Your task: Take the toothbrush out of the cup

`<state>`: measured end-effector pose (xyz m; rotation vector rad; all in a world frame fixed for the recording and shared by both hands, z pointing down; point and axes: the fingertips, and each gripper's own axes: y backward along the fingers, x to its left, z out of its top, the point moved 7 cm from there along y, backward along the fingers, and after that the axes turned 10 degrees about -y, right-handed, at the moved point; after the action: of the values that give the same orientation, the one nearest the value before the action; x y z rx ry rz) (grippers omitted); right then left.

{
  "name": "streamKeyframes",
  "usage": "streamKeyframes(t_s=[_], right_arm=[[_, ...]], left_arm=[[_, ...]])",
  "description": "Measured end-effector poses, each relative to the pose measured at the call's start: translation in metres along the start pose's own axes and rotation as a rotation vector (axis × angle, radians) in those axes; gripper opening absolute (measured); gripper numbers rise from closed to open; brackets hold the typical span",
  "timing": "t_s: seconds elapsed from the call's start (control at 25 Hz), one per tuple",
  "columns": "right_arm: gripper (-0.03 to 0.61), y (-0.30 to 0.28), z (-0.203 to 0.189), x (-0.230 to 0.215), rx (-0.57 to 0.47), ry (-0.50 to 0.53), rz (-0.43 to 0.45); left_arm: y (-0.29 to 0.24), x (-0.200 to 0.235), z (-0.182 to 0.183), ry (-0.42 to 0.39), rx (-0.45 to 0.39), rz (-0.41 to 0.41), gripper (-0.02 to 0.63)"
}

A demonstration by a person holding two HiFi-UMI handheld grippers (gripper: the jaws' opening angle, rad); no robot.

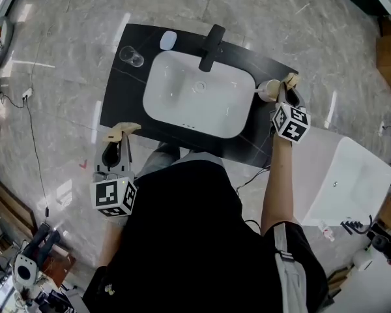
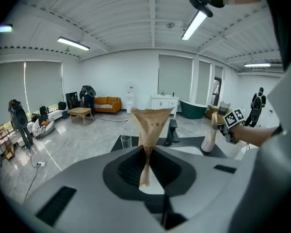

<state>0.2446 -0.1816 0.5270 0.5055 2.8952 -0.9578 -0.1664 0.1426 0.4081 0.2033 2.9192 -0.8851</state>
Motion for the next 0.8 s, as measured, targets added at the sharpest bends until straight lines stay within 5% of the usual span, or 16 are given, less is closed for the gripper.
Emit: streamKeyframes(t_s=[0.44, 0.8], right_arm=[[0.049, 0.075, 0.048, 0.04, -0.138, -0.022, 0.082], [0.05, 0.125, 0.035, 0.071, -0.155, -0.057, 0.119]], left_arm=[[-0.022, 0.006, 0.018, -0.003, -0.084, -0.101, 0.044], [-0.047, 0.003, 0.036, -0.023, -0.139, -0.214, 0.044]])
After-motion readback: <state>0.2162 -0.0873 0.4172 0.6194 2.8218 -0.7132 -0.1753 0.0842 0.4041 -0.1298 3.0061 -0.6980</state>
